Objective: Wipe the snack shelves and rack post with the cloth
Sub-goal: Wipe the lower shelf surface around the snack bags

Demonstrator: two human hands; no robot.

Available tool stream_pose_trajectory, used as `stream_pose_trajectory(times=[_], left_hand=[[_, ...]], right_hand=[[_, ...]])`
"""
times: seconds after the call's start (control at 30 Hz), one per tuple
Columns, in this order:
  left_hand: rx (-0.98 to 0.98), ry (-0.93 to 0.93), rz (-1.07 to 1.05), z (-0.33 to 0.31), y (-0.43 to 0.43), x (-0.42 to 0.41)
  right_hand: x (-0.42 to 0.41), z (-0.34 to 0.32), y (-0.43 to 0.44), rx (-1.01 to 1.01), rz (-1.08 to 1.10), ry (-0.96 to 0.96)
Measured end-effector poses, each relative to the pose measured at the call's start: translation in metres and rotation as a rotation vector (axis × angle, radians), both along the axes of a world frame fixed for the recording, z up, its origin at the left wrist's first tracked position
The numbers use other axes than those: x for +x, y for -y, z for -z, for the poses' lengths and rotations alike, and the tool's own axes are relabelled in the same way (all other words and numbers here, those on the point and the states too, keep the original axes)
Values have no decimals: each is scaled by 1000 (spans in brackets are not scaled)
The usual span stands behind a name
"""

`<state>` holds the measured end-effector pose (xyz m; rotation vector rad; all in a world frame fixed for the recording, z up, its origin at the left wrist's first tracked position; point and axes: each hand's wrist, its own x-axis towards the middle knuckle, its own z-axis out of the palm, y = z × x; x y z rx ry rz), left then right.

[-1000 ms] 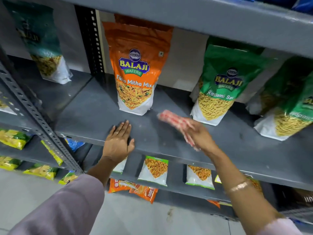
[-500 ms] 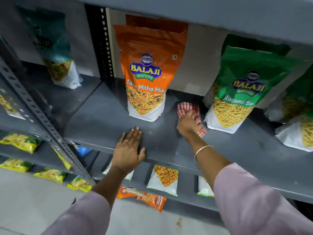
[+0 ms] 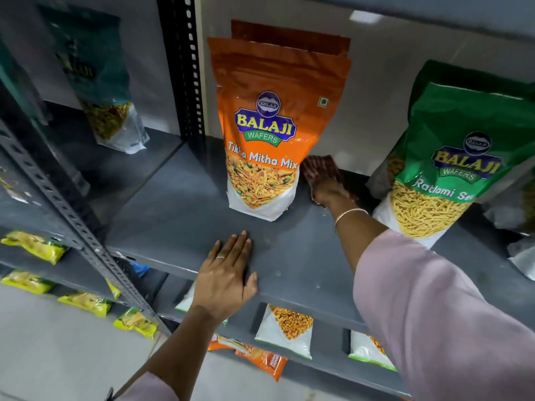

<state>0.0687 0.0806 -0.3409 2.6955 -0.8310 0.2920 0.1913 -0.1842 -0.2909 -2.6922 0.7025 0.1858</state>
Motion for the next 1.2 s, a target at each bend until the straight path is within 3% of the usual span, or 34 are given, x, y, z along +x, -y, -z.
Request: stream_pose_trajectory(times=[0.33, 0.53, 0.73, 0.83, 0.97, 1.03, 1.1, 1.2], left_hand=[[52, -94, 7, -9, -2, -2], [63, -109, 15, -12, -3, -8], [62, -120, 16, -14, -5, -10], [63, -127, 6, -14, -4, -12], [70, -105, 6, -11, -4, -11], [65, -103, 7, -10, -4, -10], [56, -104, 11, -9, -4, -10], [39, -103, 19, -8, -5, -9]], right_hand=[[-85, 27, -26, -123, 44, 82], [-170, 23, -73, -174, -52, 186], [-258, 16, -93, -161, -292, 345], [-277, 17, -54, -213, -71, 232], [-292, 17, -13, -189, 462, 156], [-277, 16, -26, -184, 522, 55], [-251, 17, -59, -198, 364, 4], [-221, 23, -116, -217, 6, 78]])
